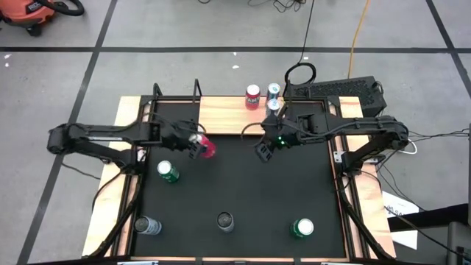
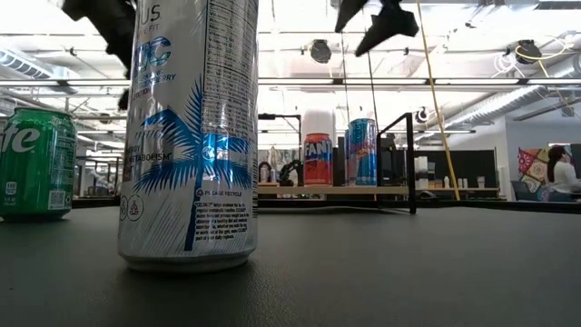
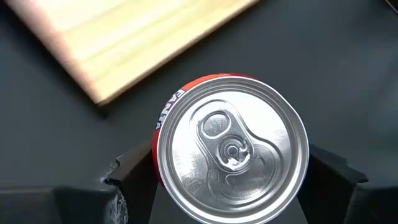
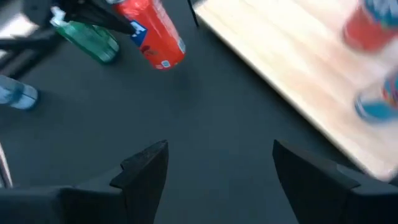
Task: Place canned beverage on shelf
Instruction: Put the red soda can on the shelf aligned with the other red soda can
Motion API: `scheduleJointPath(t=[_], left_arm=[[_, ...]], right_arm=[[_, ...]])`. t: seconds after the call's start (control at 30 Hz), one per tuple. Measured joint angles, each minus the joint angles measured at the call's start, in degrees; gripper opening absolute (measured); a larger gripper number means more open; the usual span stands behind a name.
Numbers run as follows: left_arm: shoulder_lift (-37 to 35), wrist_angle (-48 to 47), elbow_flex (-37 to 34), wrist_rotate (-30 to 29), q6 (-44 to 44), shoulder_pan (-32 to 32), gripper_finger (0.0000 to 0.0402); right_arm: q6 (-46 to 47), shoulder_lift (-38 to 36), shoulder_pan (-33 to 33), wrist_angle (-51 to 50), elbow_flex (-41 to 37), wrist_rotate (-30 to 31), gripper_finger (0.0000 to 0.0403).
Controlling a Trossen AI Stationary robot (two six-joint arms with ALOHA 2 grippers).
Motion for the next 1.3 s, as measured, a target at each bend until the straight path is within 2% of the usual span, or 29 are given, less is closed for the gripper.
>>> scheduleJointPath(t=[0.13, 0.23, 0.57, 0.8, 1.0, 1.3], left_arm=[[7.4, 8.7, 0.0, -0.6, 0.0, -2.5, 0.0295], [12.1, 13.9, 0.0, -0.6, 0.0, -3.3, 0.0295], [21.6, 14.2, 4.5, -3.1, 3.6, -5.1, 0.0295], [23.4, 13.5, 8.5, -3.5, 11.8, -6.5, 0.0295], [23.3, 13.7, 9.1, -1.5, 13.7, -6.0, 0.0299], [23.2, 14.5, 9.1, -1.2, 15.6, -5.1, 0.0373]], right_arm=[[3.7, 1.5, 1.0, -4.4, 0.0, 0.0, 0.0279], [4.5, 2.6, 2.1, -4.2, 0.0, 0.0, 0.0279], [4.7, 4.4, 2.9, -3.0, 0.0, 0.0, 0.0279], [-0.4, 6.6, 2.6, -2.4, 0.0, 1.7, 0.0279], [-3.8, 7.7, 2.3, -3.8, 0.0, 1.7, 0.0279], [-1.2, 7.9, 1.6, -1.9, 0.0, 1.5, 0.0279]])
